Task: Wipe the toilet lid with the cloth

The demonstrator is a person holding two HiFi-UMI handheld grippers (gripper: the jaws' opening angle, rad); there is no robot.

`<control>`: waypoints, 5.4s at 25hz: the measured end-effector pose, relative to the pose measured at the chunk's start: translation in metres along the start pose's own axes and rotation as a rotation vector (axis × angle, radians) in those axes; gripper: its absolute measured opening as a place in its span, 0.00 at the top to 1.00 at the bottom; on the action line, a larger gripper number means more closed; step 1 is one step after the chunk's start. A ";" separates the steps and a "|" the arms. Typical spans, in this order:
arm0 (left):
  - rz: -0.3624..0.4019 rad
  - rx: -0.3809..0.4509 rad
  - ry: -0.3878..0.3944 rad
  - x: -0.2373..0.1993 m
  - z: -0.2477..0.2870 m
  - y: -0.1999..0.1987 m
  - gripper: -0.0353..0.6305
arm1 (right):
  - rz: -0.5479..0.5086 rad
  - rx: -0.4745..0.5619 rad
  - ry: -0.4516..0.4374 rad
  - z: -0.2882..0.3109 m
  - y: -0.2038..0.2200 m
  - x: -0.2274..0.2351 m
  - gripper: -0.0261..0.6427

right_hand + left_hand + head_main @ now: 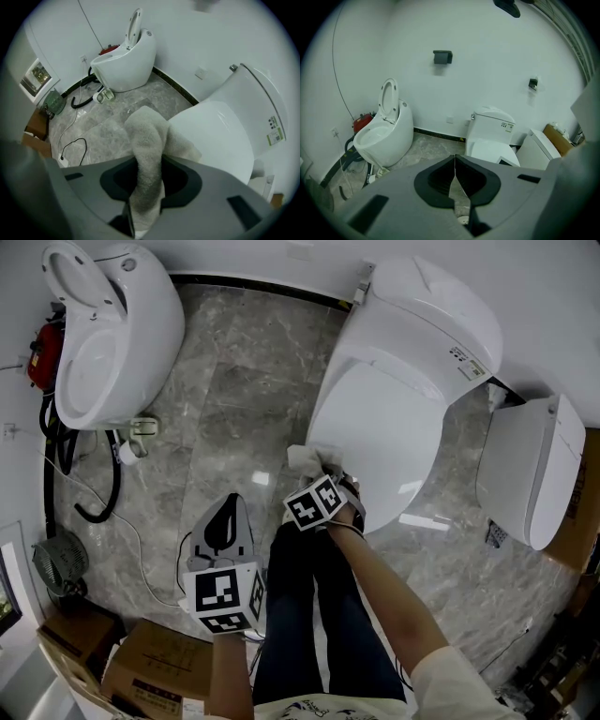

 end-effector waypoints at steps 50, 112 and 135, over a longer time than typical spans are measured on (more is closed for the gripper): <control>0.223 0.018 0.226 0.104 0.019 -0.031 0.93 | 0.018 -0.030 -0.084 -0.046 0.202 0.056 0.80; 0.061 0.611 0.234 0.103 -0.236 -0.280 0.93 | 0.263 1.225 0.265 -0.576 0.081 0.032 0.80; 0.050 0.756 0.189 0.086 -0.286 -0.312 0.93 | 0.197 1.322 0.343 -0.627 0.075 0.002 0.80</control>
Point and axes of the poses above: the fingertips, and each gripper's own axes: z forward along the fingers, x to its right, y out of its underside, the point moved 9 cm from there along -z, backward along the fingers, and after that the axes turned 15 degrees about -y, right-handed, at the moved point
